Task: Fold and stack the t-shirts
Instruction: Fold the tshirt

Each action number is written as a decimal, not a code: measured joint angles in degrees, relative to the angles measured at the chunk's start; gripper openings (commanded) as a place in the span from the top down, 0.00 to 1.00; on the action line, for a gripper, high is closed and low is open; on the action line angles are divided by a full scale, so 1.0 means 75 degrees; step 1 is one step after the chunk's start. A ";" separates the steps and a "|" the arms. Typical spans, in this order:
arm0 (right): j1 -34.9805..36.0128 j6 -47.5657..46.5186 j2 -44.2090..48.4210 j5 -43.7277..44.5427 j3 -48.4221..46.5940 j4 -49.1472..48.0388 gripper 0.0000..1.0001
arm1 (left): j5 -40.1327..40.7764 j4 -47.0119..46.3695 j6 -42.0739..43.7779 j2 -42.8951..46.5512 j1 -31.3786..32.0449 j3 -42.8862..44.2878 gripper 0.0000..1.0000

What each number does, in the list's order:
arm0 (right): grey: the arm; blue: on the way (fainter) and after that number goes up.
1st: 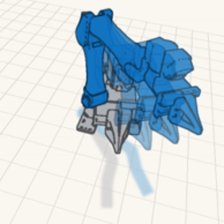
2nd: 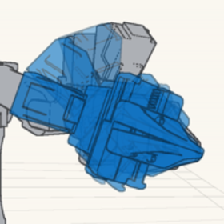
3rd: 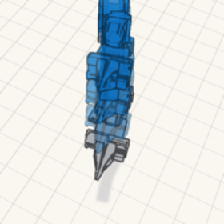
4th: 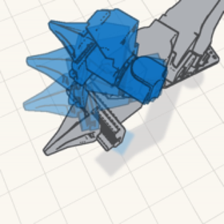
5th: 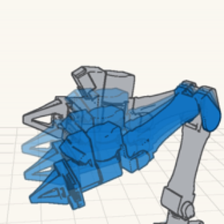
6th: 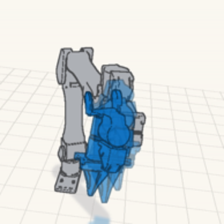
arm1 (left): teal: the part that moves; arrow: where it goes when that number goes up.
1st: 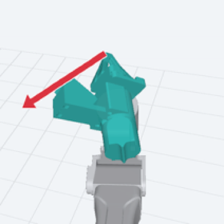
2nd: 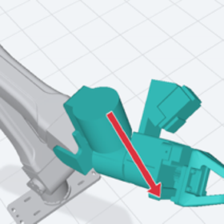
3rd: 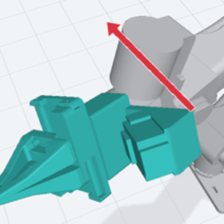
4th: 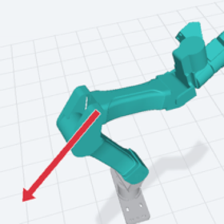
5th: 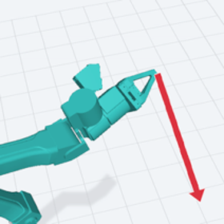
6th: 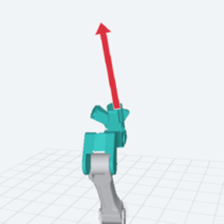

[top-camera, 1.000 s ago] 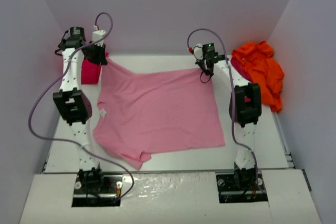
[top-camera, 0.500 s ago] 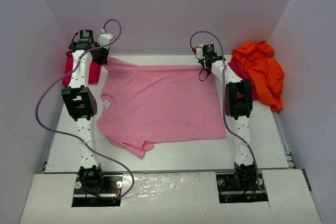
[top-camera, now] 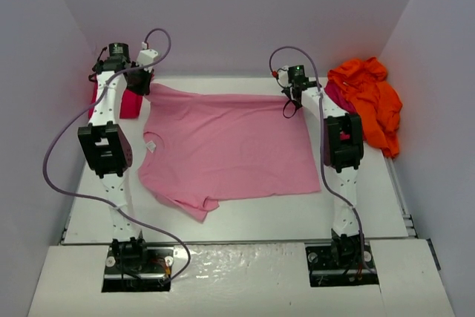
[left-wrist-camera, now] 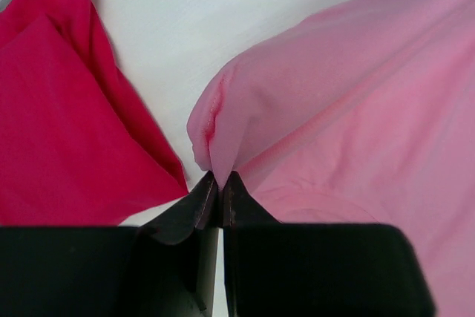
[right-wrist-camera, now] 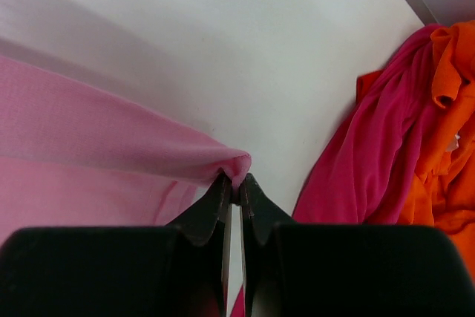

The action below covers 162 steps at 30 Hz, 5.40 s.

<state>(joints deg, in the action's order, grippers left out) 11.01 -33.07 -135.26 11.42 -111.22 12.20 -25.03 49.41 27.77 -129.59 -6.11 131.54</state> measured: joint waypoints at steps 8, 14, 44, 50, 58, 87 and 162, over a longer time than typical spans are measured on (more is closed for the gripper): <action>0.0228 -0.0079 0.1226 -0.0036 0.1439 -0.0004 1.00 | -0.0083 -0.0366 0.0194 0.2203 0.0002 -0.2658 1.00; 0.0481 -0.0257 0.2019 -0.0028 0.2296 0.0044 1.00 | -0.0069 -0.0440 0.0411 0.3270 0.0164 -0.4172 1.00; 0.0856 -0.0791 0.4095 -0.0446 0.5030 0.2140 0.93 | -0.0567 0.0690 0.1269 0.7135 0.0391 -0.8077 0.19; 0.0736 -0.0658 0.4303 -0.0700 0.4189 0.2167 0.94 | -0.0728 -0.0010 0.0774 0.6266 0.0408 -0.7404 0.29; 0.0731 -0.0234 0.3318 -0.0905 0.2365 0.1977 1.00 | -0.0637 -0.1013 0.0173 0.4557 0.0611 -0.6675 0.56; 0.0757 -0.0072 0.1958 -0.0961 0.2478 0.2520 0.72 | -0.0537 -0.0527 0.0709 0.3128 0.1157 -0.6562 0.60; 0.1197 -0.0254 0.2488 -0.1192 0.3115 0.3158 1.00 | 0.0599 -0.1025 0.0978 0.2676 0.1034 -0.6882 1.00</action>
<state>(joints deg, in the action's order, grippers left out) 19.99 -34.97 -116.60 2.47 -87.85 35.88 -20.54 41.72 35.10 -109.52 1.65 79.92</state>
